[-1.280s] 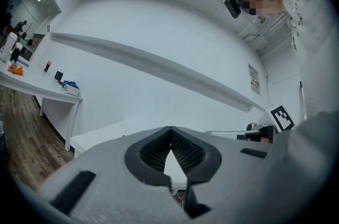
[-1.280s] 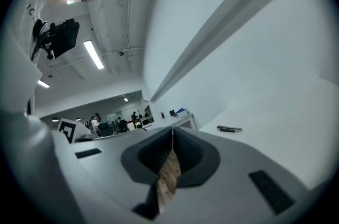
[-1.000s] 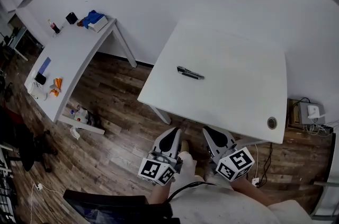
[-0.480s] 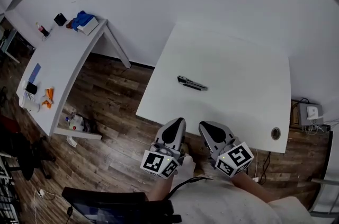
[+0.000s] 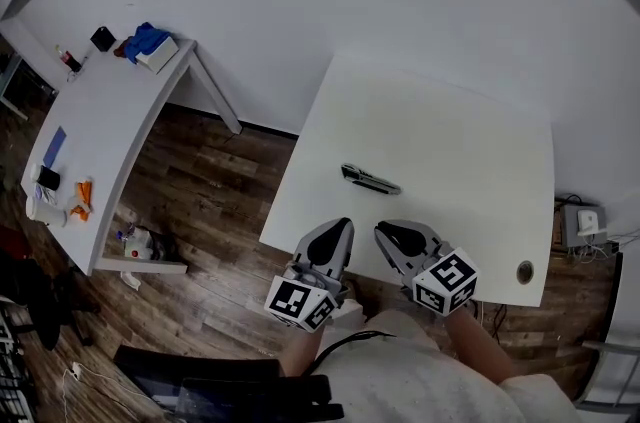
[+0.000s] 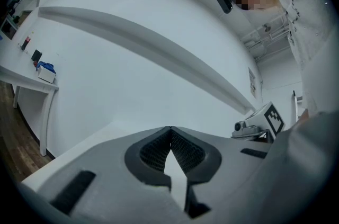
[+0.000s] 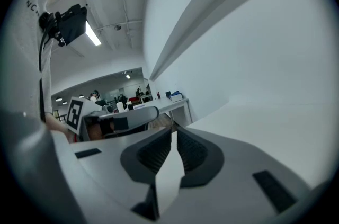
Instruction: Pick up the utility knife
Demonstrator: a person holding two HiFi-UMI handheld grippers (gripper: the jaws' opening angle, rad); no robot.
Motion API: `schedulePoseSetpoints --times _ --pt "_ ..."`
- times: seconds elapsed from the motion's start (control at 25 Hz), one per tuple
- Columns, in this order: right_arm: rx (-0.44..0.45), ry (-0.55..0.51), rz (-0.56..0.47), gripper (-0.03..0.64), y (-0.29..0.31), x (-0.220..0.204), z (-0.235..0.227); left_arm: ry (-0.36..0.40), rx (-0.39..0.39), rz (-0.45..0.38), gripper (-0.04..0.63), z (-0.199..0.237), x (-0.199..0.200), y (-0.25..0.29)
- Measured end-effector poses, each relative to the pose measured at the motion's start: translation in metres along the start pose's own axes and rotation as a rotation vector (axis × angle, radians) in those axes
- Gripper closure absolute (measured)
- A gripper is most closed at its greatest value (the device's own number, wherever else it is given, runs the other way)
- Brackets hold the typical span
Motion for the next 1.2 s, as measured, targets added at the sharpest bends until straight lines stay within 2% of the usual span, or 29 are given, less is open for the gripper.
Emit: schedulePoseSetpoints --times 0.04,0.12,0.16,0.32,0.56,0.76,1.2 --pt "0.001 -0.024 0.027 0.604 0.007 -0.001 -0.007 -0.001 0.002 0.002 0.589 0.004 0.000 0.002" --pt "0.009 -0.070 0.097 0.537 0.020 -0.005 -0.021 -0.011 0.005 0.006 0.589 0.009 -0.003 0.005" --pt "0.013 -0.093 0.134 0.524 0.027 -0.008 -0.028 -0.018 0.004 0.009 0.588 0.010 -0.006 0.005" --pt "0.017 -0.203 0.287 0.493 0.055 -0.018 -0.065 -0.019 0.024 0.012 0.589 0.015 -0.007 0.009" --pt "0.064 -0.345 0.502 0.454 0.098 -0.044 -0.112 -0.022 0.094 -0.051 0.588 0.035 -0.016 0.015" --pt "0.095 -0.377 0.612 0.449 0.119 -0.060 -0.132 -0.023 0.128 -0.078 0.588 0.046 -0.030 0.023" --pt "0.209 -0.429 0.727 0.451 0.140 -0.070 -0.134 0.002 0.129 -0.092 0.588 0.060 -0.030 0.042"
Point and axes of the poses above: the fingertips, and each gripper's own axes: y forward along the fingers, z to its left, x out of its top, the point moved 4 cm from there along -y, backward along the fingers
